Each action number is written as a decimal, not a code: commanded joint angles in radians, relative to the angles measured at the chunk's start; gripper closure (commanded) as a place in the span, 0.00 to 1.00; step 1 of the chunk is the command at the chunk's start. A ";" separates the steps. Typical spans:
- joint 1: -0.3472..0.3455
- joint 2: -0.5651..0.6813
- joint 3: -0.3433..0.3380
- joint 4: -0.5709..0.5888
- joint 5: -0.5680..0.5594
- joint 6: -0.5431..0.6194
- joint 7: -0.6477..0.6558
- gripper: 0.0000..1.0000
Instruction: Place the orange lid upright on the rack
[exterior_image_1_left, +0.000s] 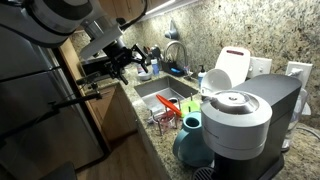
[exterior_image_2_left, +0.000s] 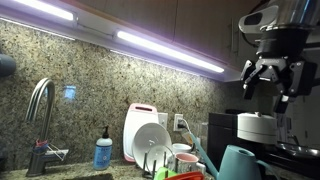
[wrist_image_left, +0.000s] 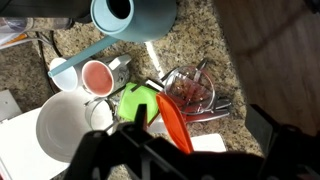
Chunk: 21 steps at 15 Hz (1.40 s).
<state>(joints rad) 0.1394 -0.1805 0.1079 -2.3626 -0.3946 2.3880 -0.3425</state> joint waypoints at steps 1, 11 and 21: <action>0.000 0.021 0.006 0.008 -0.003 0.002 -0.024 0.00; 0.051 0.301 0.059 0.147 0.052 0.096 -0.308 0.00; 0.065 0.528 0.033 0.353 -0.211 0.151 -0.244 0.00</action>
<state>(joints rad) 0.1941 0.2841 0.1545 -2.0737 -0.5523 2.5146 -0.6177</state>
